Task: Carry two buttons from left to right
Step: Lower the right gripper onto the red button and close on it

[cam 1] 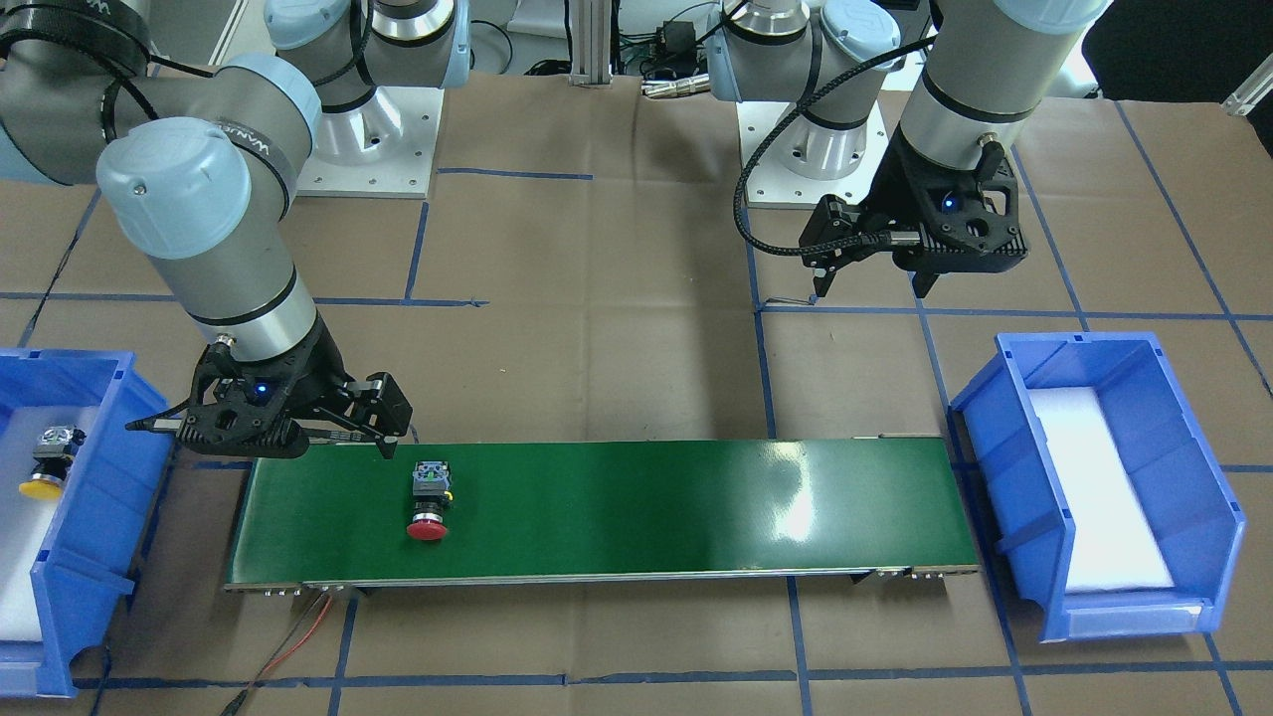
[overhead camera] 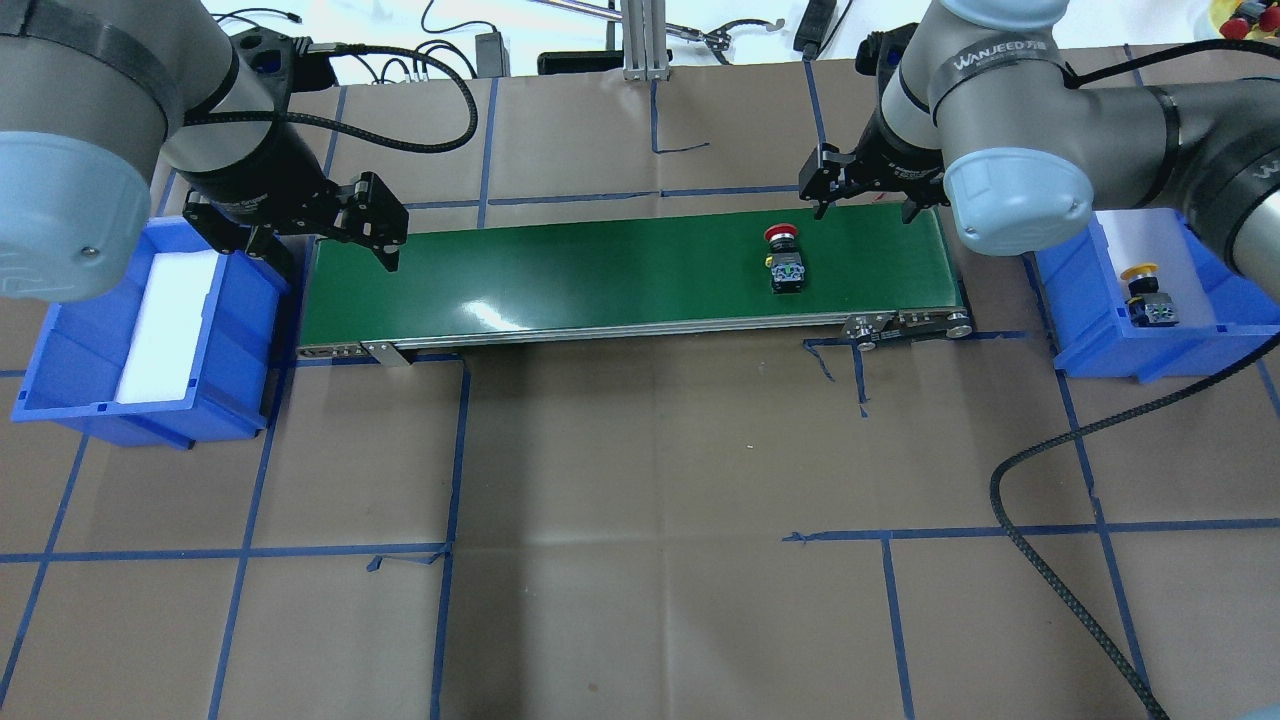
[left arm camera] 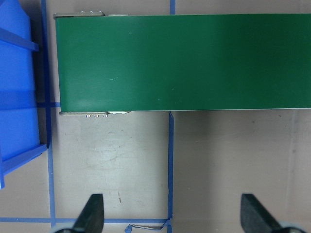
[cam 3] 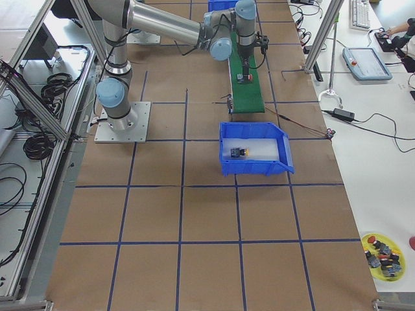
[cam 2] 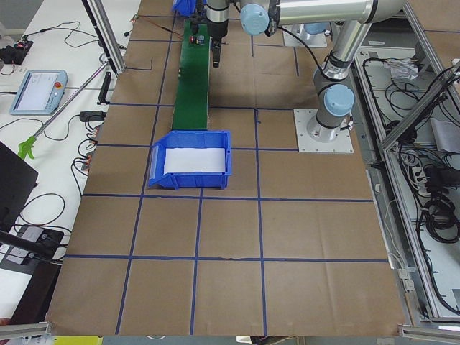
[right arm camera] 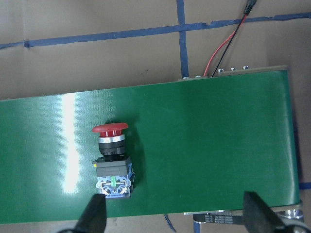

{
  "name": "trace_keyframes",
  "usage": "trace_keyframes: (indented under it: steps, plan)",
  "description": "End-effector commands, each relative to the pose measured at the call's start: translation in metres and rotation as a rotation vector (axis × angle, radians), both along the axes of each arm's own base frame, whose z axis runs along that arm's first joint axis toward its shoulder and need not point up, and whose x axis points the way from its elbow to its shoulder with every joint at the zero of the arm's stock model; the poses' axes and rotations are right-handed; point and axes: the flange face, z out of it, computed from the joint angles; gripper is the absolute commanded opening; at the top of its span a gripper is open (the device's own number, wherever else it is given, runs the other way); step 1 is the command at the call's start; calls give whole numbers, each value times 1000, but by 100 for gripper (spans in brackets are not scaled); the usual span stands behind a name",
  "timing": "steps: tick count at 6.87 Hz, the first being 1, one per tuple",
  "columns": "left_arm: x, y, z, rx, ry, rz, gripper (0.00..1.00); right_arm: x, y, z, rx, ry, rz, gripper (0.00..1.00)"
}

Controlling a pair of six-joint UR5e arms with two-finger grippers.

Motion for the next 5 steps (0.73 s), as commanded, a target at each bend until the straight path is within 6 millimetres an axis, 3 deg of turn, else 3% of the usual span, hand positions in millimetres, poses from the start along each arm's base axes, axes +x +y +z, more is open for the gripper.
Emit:
trace_keyframes:
  steps: [1,3,5]
  plan:
    - [0,0,0,0,0,2,100,1,-7,-23,-6,-1,0,99]
    - [0,0,0,0,1,3,100,0,-24,-54,-12,-3,-5,99]
    - [0,0,0,0,1,3,100,1,-27,-69,11,-4,-9,99]
